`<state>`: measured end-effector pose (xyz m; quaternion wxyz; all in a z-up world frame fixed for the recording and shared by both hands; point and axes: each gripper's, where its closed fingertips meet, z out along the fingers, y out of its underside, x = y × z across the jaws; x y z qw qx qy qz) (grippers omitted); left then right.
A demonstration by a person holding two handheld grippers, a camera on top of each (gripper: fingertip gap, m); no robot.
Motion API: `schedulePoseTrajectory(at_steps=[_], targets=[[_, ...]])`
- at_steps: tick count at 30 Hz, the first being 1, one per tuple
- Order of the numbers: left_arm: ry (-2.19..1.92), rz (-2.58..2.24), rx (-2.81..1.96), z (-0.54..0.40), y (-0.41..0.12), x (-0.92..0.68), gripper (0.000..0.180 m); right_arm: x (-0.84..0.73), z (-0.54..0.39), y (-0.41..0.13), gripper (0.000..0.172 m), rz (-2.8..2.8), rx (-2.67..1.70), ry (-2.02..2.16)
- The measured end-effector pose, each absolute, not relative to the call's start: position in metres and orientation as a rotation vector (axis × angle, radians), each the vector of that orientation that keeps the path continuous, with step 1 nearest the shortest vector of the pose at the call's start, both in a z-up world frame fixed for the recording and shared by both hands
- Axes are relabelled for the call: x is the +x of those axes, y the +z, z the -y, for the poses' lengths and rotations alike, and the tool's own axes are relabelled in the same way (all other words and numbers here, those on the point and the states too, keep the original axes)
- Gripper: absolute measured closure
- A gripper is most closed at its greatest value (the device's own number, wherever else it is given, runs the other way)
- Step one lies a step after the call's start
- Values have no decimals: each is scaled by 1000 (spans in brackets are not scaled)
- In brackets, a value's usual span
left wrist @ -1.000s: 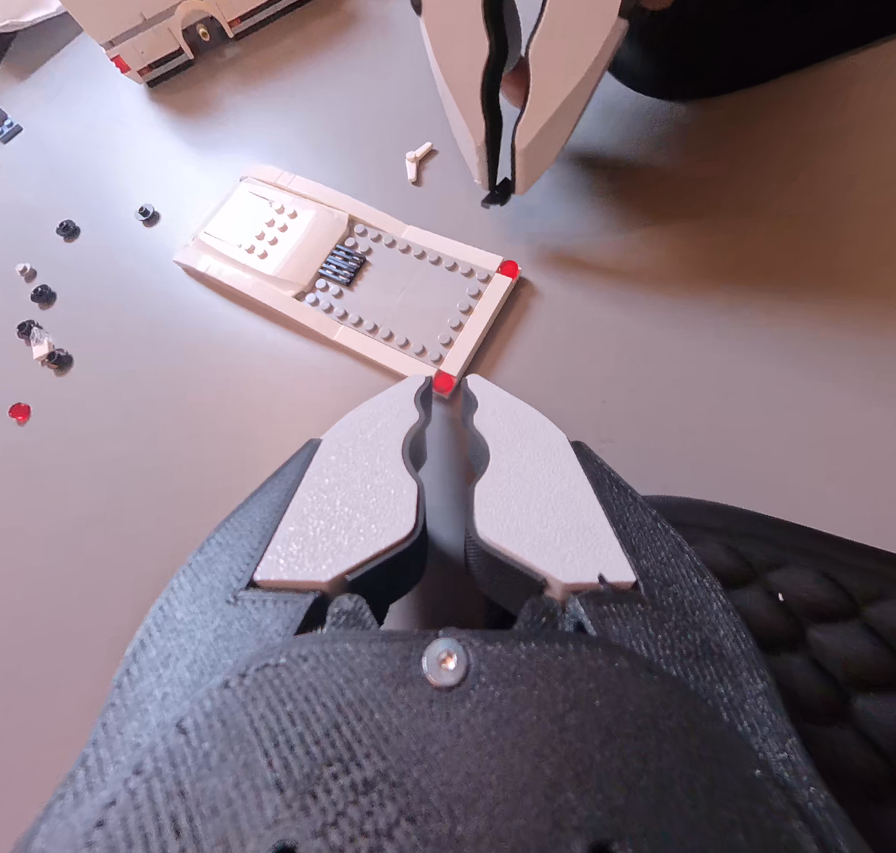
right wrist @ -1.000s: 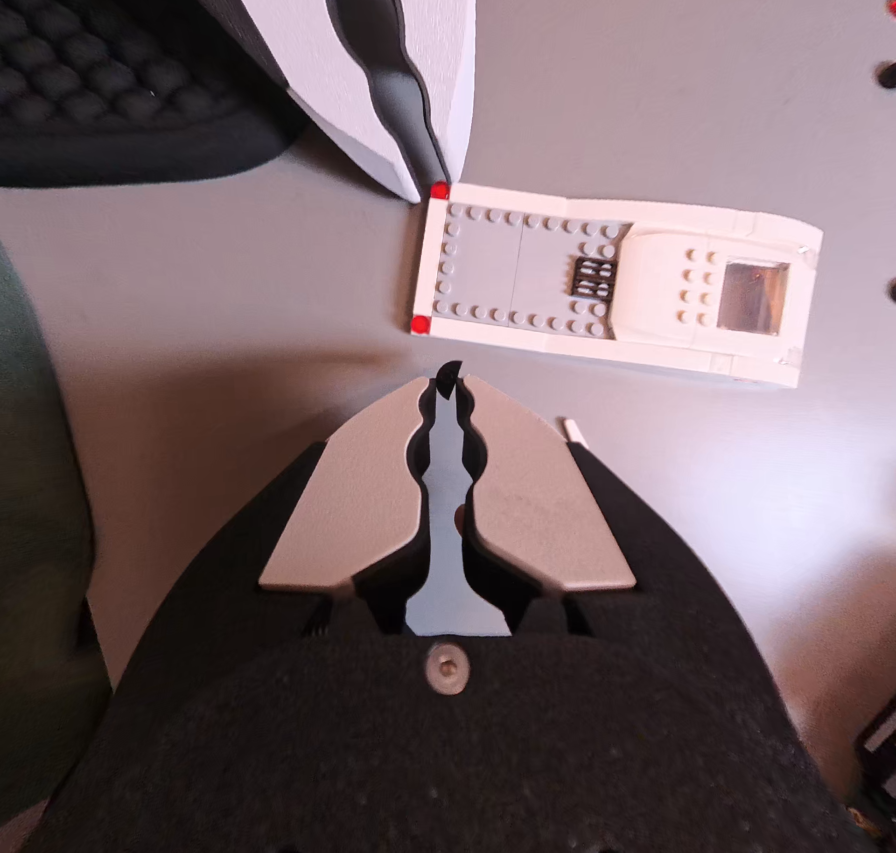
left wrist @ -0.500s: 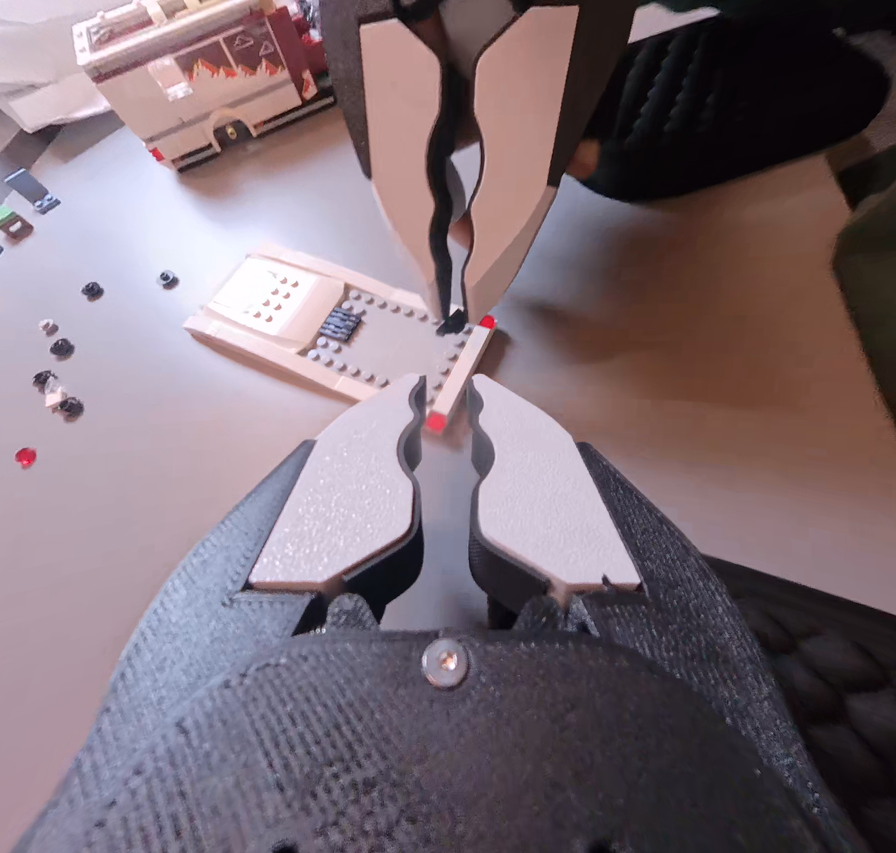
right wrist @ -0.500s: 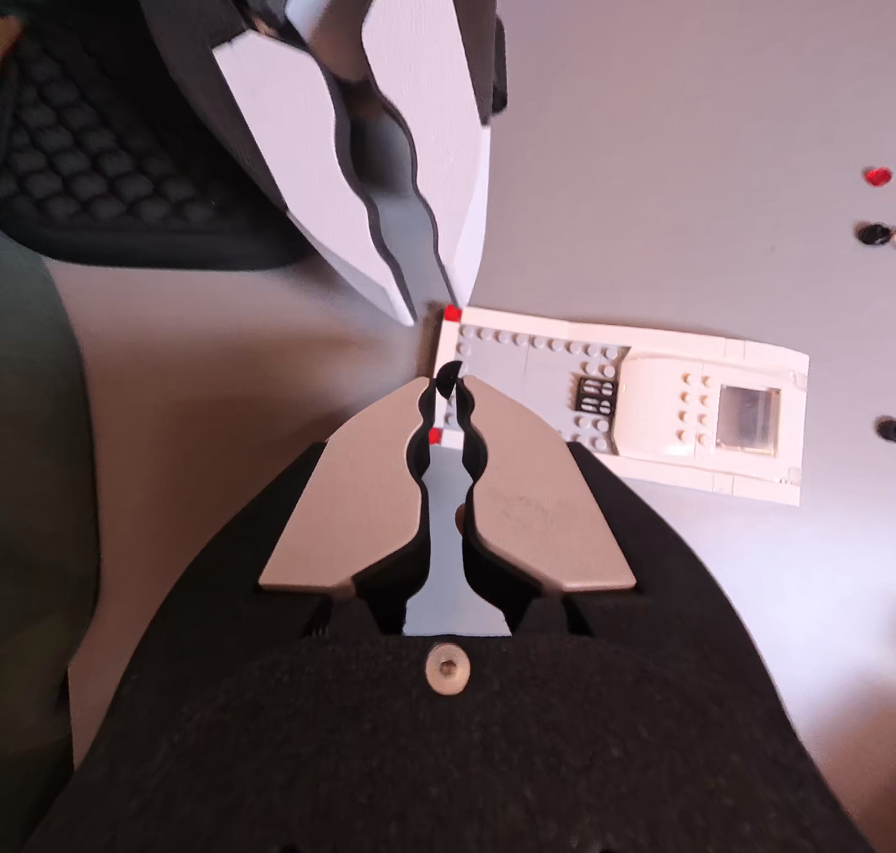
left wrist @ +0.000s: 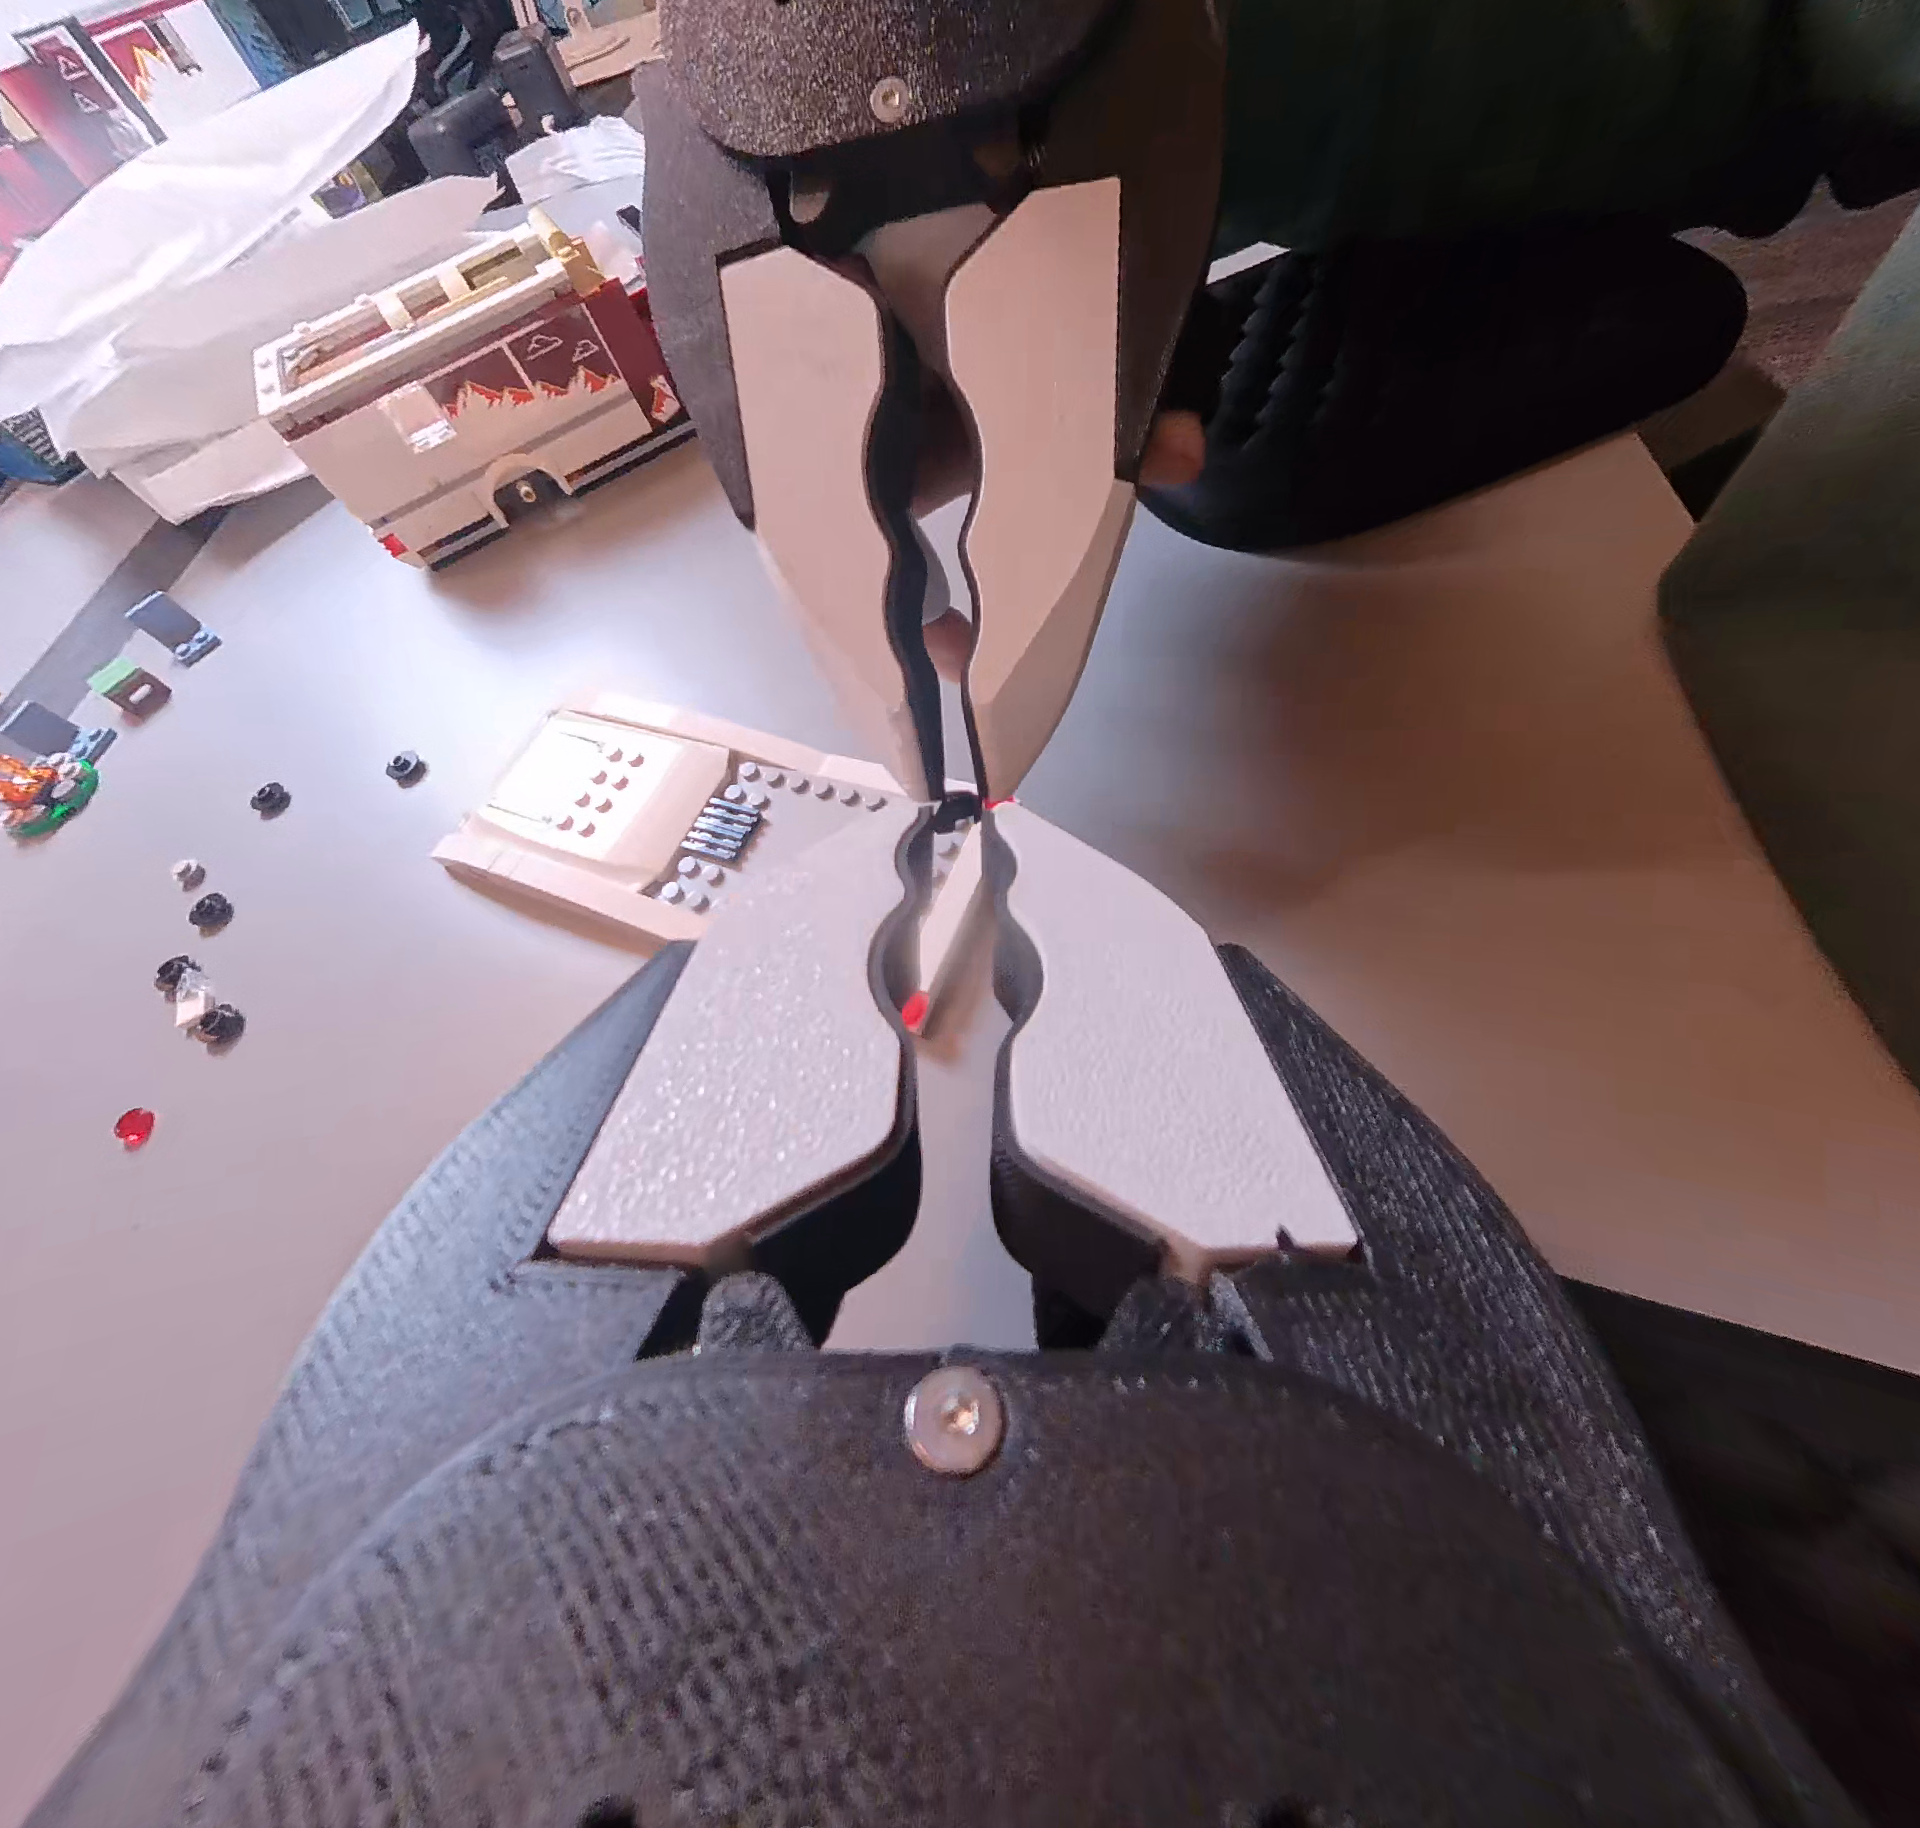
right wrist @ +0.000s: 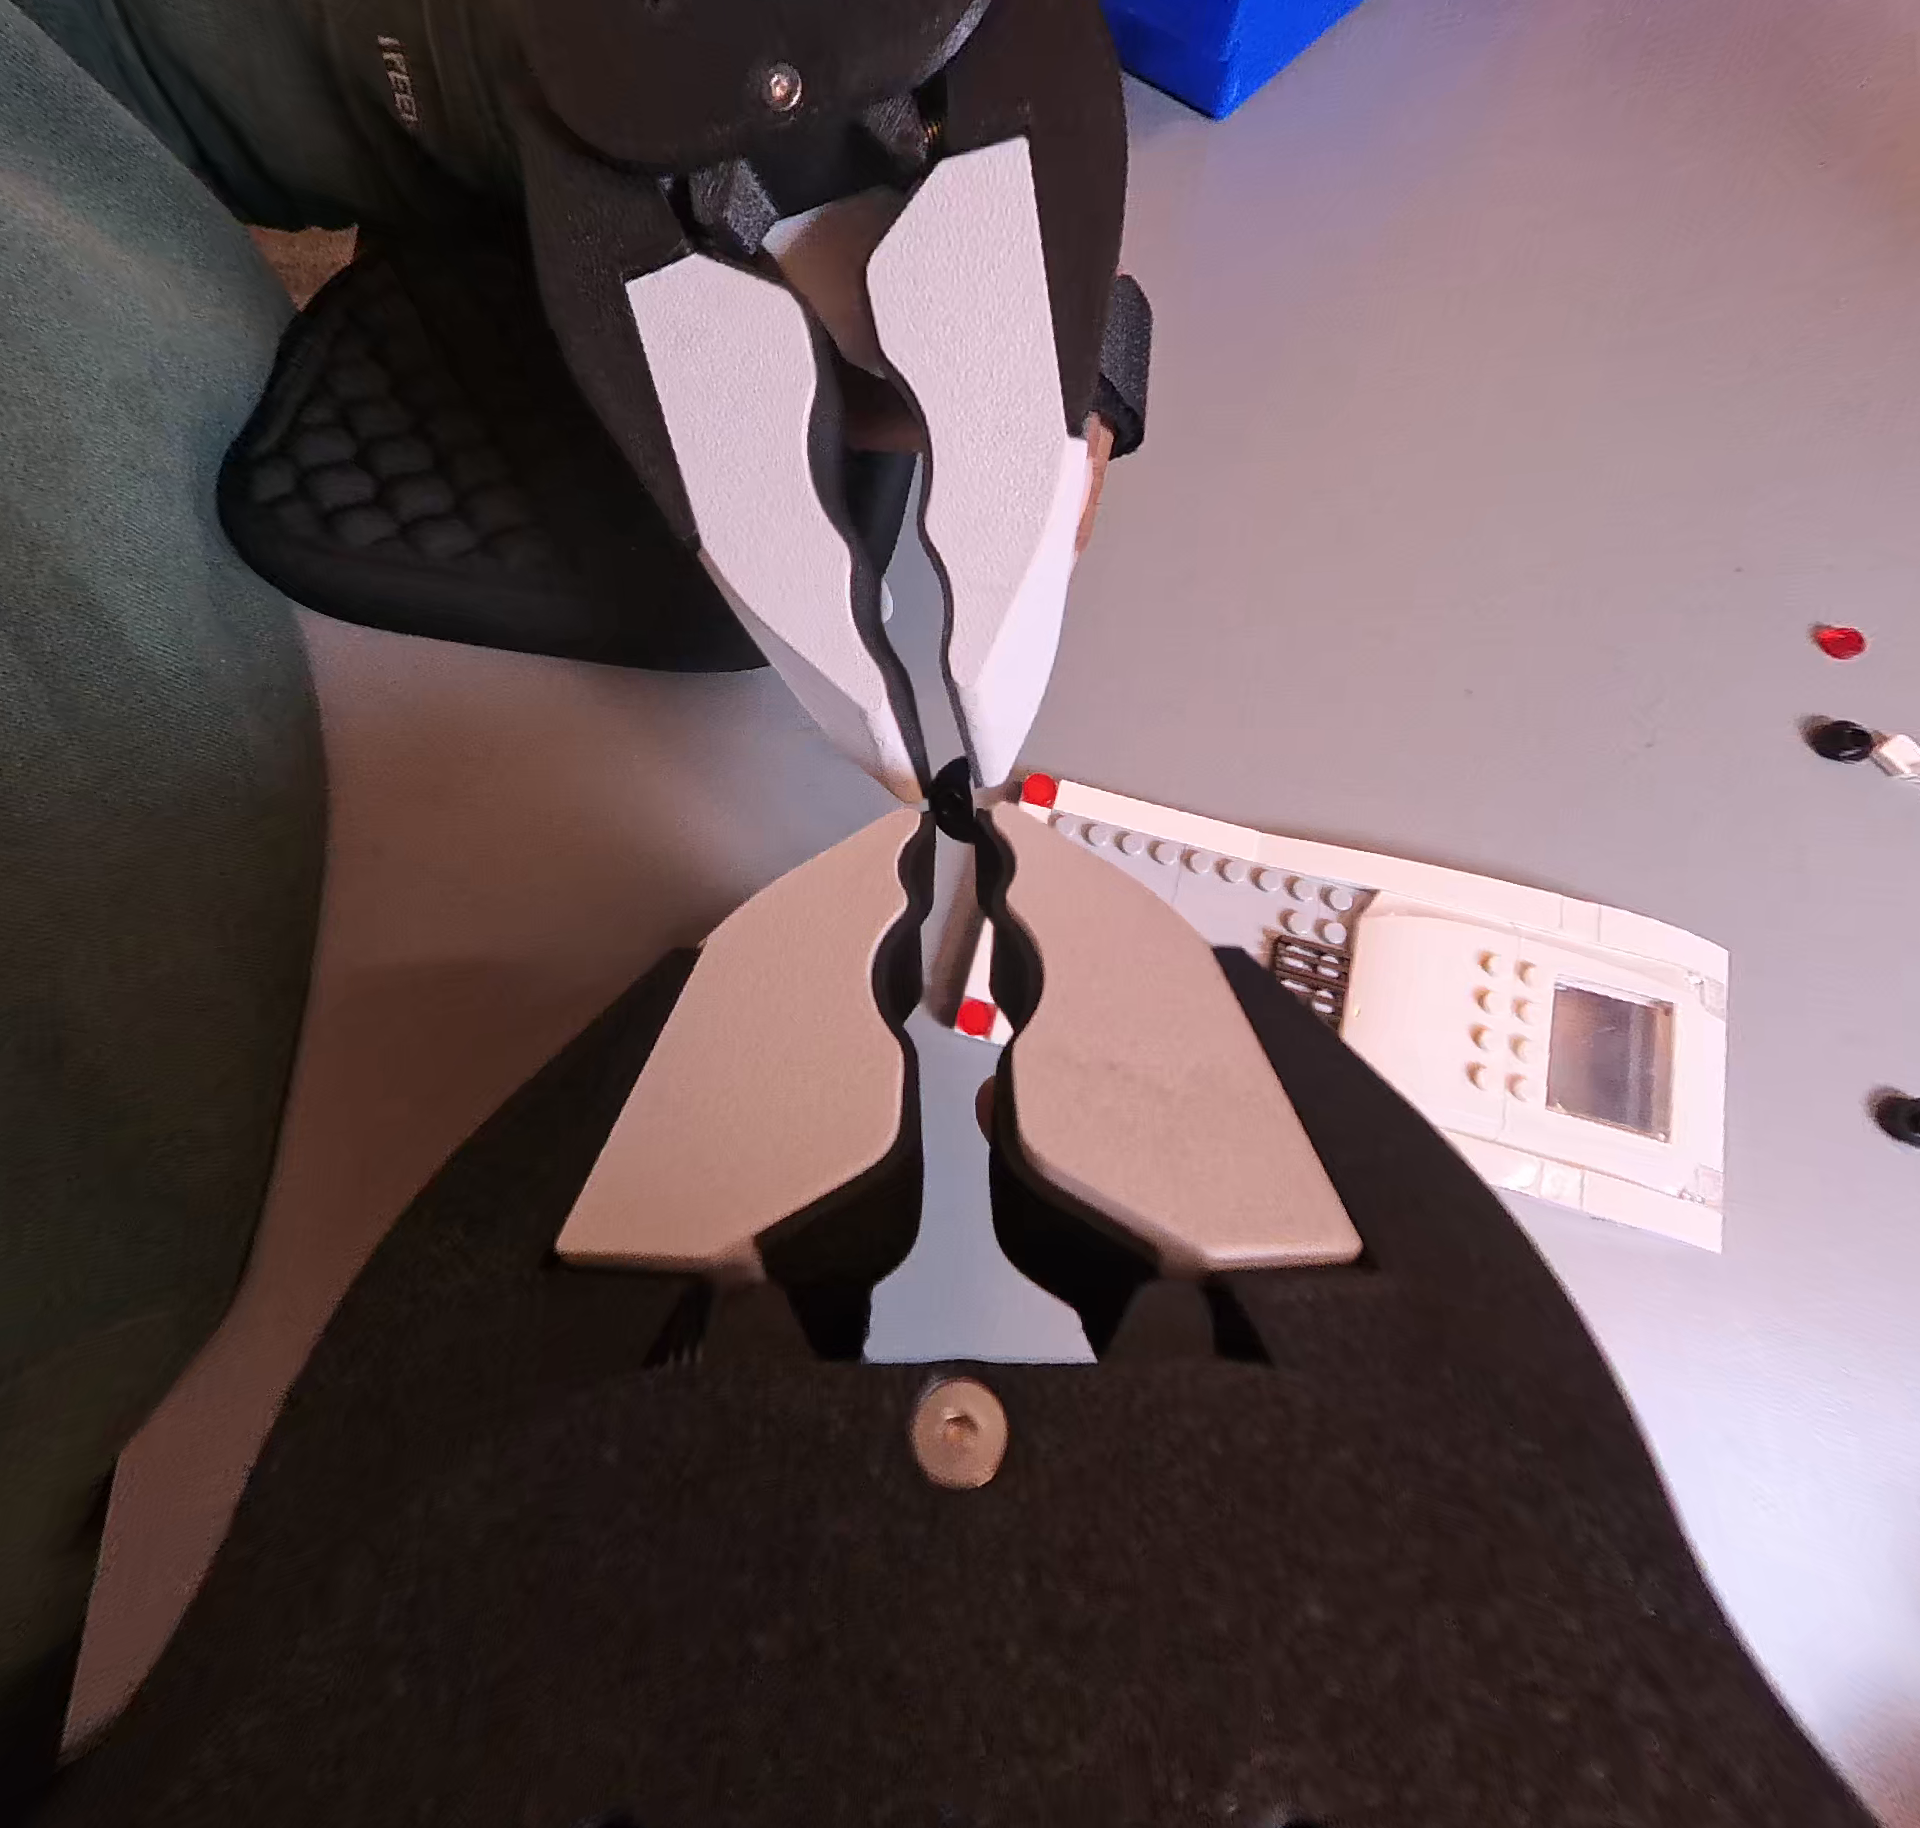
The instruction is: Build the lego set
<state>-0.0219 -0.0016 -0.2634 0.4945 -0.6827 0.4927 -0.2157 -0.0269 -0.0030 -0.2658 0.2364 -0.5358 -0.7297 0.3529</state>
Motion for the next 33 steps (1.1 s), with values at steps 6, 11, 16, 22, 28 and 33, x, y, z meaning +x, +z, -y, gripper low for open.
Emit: schedulePoseTrajectory(at_steps=[6,11,16,22,28,33], targets=[[-426,-1146,-1633,-7,-257,-27,173,-31,-8,-259,165,1879,-1525,971],[-120,-1053,-1551,-26,-238,-47,174,-40,-17,-242,153,1547,-1718,1208],[61,-1027,-1490,-31,-229,-54,174,-54,-22,-227,149,1207,-1791,1369],[117,-1039,-1455,-30,-226,-53,174,-57,-23,-224,155,1130,-1804,1414],[108,-1062,-1404,-25,-223,-48,175,-57,-21,-223,158,1085,-1819,1561],[32,-1056,-1390,-21,-220,-45,177,-54,-17,-220,158,1067,-1808,1720]])
